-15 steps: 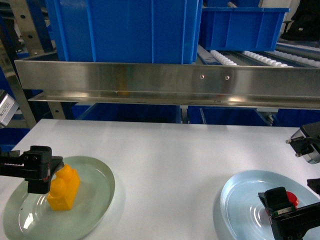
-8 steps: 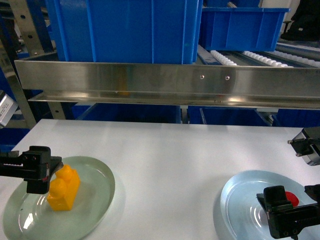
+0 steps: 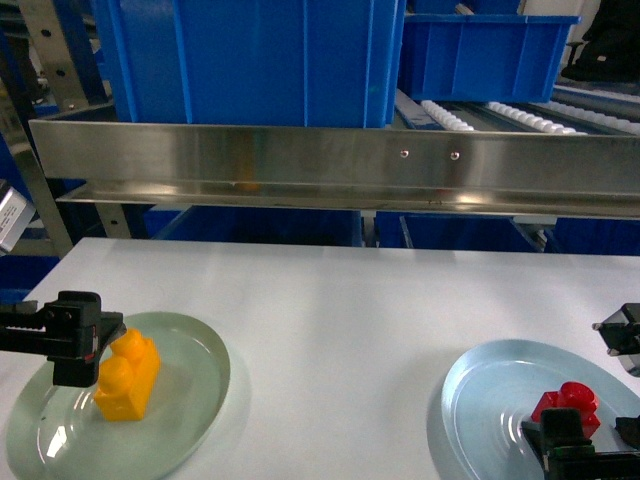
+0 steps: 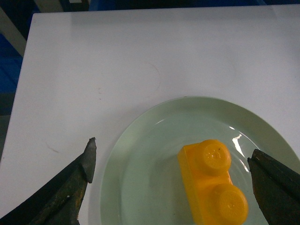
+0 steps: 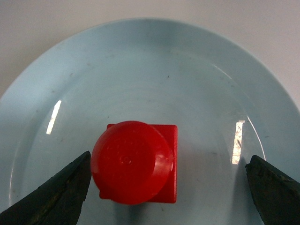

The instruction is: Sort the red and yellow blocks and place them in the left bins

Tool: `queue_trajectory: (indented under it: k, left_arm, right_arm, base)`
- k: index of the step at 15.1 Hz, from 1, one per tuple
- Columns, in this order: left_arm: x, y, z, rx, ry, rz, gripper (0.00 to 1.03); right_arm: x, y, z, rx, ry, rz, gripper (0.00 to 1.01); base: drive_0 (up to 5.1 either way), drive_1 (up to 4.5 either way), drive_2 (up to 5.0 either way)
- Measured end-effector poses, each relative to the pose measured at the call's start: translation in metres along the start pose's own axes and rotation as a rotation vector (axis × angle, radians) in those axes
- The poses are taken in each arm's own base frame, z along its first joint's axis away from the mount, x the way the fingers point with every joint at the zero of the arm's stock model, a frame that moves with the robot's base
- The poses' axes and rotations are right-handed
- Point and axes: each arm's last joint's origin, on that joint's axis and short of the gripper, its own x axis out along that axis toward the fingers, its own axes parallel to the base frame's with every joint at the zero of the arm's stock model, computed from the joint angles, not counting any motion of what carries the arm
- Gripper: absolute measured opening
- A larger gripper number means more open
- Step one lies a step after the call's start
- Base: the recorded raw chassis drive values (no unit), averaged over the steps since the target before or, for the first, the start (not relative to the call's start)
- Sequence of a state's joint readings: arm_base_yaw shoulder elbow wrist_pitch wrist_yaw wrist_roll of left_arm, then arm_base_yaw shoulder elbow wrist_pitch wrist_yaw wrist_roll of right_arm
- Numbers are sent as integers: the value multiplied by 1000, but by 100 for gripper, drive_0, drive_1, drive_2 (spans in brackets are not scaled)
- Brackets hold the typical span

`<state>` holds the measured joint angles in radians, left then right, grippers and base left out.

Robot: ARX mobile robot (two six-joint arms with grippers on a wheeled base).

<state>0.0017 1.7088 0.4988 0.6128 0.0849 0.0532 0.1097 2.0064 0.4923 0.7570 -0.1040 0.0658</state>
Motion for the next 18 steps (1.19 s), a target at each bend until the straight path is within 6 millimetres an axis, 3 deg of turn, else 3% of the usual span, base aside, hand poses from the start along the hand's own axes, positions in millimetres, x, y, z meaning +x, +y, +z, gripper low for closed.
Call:
queue_trajectory:
  k: [3, 6, 9, 10, 14, 18]
  left_arm:
    - [0, 0, 0, 0, 0, 0, 98]
    - [0, 0, 0, 0, 0, 0, 98]
    - [0, 0, 0, 0, 0, 0, 98]
    - [0, 0, 0, 0, 0, 0, 98]
    - [0, 0, 0, 0, 0, 0, 98]
    - [0, 0, 0, 0, 0, 0, 98]
  right_arm:
    - [0, -3, 1, 30, -25, 10, 95]
    - [-3, -2, -1, 46, -53, 29, 65]
    - [-4, 0, -2, 43, -65, 38, 46]
    - [-8, 1, -3, 39, -80, 47, 29]
    - [-18, 5, 1, 23, -129, 52, 29]
    - [-60, 13, 24, -35, -298, 35, 29]
  base:
    - [0, 0, 0]
    - [0, 0, 0]
    - [0, 0, 0]
    - [0, 0, 0]
    - [0, 0, 0]
    - [0, 0, 0]
